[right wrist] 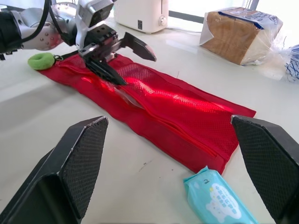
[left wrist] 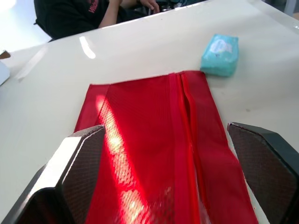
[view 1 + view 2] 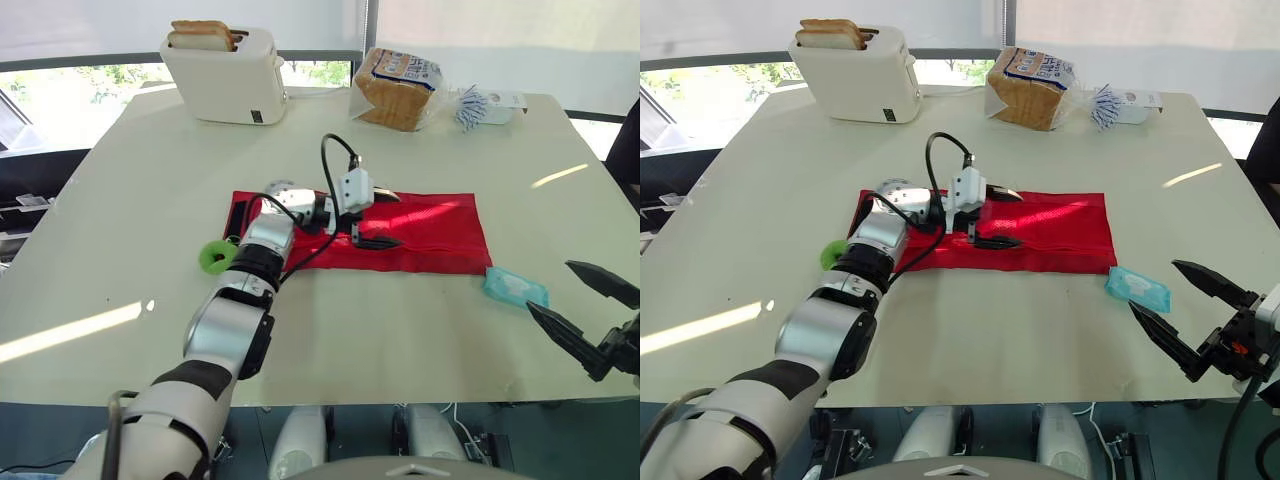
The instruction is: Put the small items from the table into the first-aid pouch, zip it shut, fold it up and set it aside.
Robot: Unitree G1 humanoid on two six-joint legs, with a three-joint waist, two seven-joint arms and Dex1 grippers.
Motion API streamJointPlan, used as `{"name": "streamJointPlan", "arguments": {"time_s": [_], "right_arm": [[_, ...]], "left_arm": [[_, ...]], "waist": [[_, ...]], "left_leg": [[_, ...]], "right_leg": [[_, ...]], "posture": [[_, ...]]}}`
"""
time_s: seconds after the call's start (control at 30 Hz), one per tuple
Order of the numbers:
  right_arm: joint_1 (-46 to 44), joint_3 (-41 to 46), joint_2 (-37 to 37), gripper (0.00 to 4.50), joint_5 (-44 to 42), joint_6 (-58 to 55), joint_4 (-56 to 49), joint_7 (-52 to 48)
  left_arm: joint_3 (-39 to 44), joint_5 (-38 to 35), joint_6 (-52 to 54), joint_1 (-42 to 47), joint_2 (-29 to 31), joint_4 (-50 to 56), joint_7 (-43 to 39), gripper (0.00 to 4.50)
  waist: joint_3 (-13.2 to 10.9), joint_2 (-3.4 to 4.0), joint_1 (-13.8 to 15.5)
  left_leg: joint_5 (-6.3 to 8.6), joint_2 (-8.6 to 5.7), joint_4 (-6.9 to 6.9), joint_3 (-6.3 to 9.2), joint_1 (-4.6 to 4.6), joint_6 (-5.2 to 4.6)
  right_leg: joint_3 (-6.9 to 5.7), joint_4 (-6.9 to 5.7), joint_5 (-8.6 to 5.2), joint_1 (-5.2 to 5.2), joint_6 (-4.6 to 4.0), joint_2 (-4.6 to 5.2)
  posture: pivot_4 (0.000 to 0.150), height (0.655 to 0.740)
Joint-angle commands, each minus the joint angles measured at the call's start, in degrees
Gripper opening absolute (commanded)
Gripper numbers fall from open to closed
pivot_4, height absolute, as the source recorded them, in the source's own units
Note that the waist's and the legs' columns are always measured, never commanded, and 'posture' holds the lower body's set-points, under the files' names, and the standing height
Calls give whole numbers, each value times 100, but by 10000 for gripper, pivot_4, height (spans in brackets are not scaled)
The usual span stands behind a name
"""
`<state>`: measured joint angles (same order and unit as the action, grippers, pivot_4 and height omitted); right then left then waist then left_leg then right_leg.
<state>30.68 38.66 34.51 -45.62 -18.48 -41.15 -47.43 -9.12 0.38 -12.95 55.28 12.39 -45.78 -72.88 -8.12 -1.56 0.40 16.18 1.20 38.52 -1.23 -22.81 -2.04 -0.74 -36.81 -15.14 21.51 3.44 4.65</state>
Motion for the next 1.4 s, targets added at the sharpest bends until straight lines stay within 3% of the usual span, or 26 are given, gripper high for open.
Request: {"name": "streamJointPlan", "arguments": {"time_s": [0.03,0.2,0.53,0.93,1.13,1.27,1.4], "right_arm": [[37,195,44,44938,-144,26,-139,78],[-29,4,15,44938,-256,-25,-215,177],[381,-196,-183,44938,338,63,-311,449],[557,-186,-423,44938,495,203,-439,677],[551,-182,-429,44938,543,274,-387,662],[533,-223,-440,45000,576,308,-370,644],[529,-243,-451,45000,606,341,-347,613]], "left_arm": [[-270,168,118,-284,-125,537,371,44513],[-569,530,338,-177,-550,13,1141,44513],[-795,1041,-81,805,-1280,-1525,2225,44513],[-1186,1833,-441,1274,-1422,-2317,3359,44513],[-1161,1886,-499,1278,-1419,-2395,3358,44513],[-1010,1659,-655,1188,-1324,-2192,2994,34477],[-881,1470,-610,1067,-1163,-1975,2706,14081]], "waist": [[0,1,4],[0,0,51],[-1,-2,51],[-1,-2,45],[-1,-2,44],[-1,-2,43],[0,-1,39]], "left_leg": [[0,0,0,0,0,0],[0,-2,2,-1,1,0],[1,-9,3,5,-5,-2],[1,-9,2,6,-4,-2],[1,-9,2,5,-4,-2],[1,-9,2,5,-4,-2],[1,-7,2,4,-4,-2]], "right_leg": [[0,0,0,0,0,0],[1,0,0,-1,0,0],[2,4,-1,-1,1,0],[3,4,-1,0,1,-1],[2,4,-1,-1,1,-1],[3,4,-1,-1,1,-1],[3,3,-1,0,1,-1]], "posture": [[1500,7400],[1500,7400],[1500,7400],[1500,7400],[1500,7400],[1500,7400],[1500,7400]]}}
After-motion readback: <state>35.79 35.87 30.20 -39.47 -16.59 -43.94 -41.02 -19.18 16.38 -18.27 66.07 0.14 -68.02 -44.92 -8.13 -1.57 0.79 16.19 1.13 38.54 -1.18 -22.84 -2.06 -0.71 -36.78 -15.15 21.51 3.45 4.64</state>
